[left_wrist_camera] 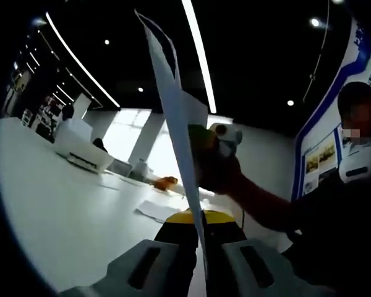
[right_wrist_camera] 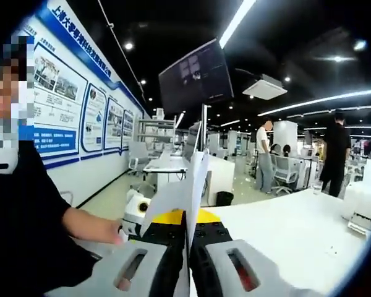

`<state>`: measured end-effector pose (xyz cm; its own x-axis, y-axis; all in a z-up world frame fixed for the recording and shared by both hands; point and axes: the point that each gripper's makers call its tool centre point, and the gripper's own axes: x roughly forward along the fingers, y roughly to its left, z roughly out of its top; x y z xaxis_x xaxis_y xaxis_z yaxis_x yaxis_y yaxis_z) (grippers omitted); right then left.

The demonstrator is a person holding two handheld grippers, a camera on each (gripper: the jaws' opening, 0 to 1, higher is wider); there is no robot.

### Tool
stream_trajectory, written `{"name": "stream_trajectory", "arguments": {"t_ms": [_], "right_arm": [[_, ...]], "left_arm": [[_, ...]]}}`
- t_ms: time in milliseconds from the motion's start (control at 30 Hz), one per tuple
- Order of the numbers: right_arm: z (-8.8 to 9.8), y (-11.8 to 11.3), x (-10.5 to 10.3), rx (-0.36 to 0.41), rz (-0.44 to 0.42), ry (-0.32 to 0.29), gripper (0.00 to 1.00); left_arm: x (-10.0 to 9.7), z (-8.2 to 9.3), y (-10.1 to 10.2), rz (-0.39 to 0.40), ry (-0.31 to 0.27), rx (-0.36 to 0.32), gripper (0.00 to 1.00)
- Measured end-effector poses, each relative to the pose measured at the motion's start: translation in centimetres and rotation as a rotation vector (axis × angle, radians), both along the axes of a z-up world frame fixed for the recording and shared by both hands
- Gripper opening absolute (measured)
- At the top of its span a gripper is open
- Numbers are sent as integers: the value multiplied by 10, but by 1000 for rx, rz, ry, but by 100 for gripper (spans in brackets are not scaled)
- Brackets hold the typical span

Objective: Organize the stack of printing papers by aligning and flattening the scattered papers on the table

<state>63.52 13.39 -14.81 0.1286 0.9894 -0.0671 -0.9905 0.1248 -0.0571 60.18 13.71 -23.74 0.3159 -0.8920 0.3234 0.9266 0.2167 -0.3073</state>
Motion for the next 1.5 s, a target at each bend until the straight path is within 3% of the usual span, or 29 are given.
{"name": "stream_trajectory", "arguments": {"t_ms": [367,500,800,967,1500], "right_arm": [[0,-3,4,21,-32,11,0],[2,-9,10,40,-79,-3,17],[5,-57,28,62,-230,30,24],[0,-84,19,57,-272,17,24],[-8,-139,-1,42,-367,-13,24]], "left_arm": [[1,-1,0,16,-30,19,6],[1,0,2,30,-36,15,5],[6,-2,1,52,-34,34,5],[3,-8,-7,45,-51,84,6],[4,-8,-4,56,-43,73,6]]}}
